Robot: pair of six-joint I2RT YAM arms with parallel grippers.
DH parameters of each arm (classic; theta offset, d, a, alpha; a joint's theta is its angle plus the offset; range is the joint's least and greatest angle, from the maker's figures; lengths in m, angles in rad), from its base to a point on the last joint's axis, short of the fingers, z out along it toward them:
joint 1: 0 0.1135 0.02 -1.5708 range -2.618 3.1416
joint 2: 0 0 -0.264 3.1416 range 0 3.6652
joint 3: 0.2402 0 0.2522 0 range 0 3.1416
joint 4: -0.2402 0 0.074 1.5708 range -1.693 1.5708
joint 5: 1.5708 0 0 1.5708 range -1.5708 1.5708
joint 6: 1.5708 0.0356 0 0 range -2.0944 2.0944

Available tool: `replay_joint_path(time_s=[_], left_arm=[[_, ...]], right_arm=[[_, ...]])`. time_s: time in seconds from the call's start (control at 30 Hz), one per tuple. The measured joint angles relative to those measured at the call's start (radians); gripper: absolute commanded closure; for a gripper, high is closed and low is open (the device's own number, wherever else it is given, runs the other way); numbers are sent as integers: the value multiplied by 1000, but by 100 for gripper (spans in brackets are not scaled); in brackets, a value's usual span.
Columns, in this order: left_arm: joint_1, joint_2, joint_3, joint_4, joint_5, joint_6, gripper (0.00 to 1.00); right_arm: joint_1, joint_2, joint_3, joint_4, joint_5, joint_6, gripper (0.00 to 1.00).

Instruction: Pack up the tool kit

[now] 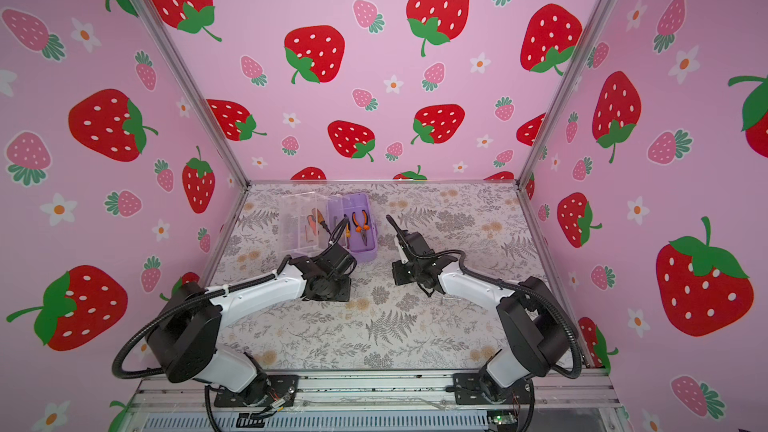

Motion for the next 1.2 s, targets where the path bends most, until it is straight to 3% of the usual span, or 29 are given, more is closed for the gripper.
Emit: replay_joint_path(time_s=[0.2, 0.5, 0.6, 0.8, 1.03, 1.2], left_arm=[[-23, 139, 99, 66, -57, 22, 43], [-8, 287, 240, 69, -153, 88, 67], [3, 324, 258, 69, -164, 106, 69], [29, 335, 258, 75, -160, 110, 70], [31, 322, 227, 123, -129, 89, 100], [24, 298, 205, 125, -104, 71, 100]], right_arm=[[-58, -28, -59, 19, -68, 0, 84], [-77, -29, -72, 46, -119, -3, 80], [-85, -29, -76, 53, -126, -3, 79], [-99, -29, -77, 59, -138, -3, 78], [-105, -15, -77, 78, -164, -3, 78], [-105, -8, -77, 79, -169, -3, 78]])
